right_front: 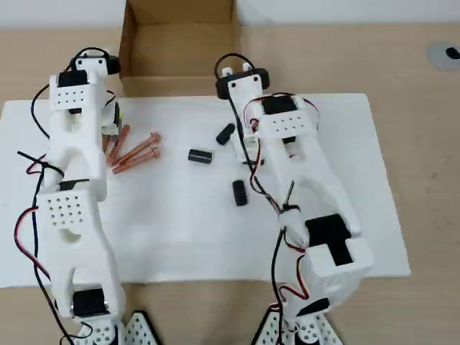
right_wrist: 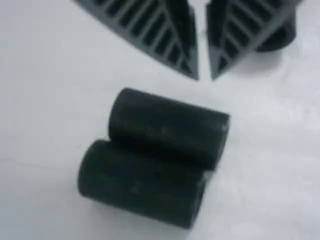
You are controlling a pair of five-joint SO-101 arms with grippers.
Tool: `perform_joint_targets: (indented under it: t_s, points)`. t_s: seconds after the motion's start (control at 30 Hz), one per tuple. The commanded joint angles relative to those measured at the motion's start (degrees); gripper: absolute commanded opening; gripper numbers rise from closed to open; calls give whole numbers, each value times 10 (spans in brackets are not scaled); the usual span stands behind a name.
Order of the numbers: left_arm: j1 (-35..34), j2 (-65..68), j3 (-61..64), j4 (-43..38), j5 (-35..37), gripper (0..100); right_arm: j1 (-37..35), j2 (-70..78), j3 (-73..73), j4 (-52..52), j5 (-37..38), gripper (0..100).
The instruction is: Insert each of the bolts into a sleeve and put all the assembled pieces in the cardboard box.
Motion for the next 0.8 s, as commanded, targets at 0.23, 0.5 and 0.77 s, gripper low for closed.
perform_joint_targets:
  t_s: [0.23, 0.5, 0.77]
  points:
    - [1, -30, -69, 54, 2, 9, -6, -7, -37, 1, -1, 11]
    - [3, -136, -236, 165, 56, 10, -8, -26, -151, 74, 226, 12]
    - [5, -339, -98, 164, 162, 10, -58, 6, -166, 110, 433, 13]
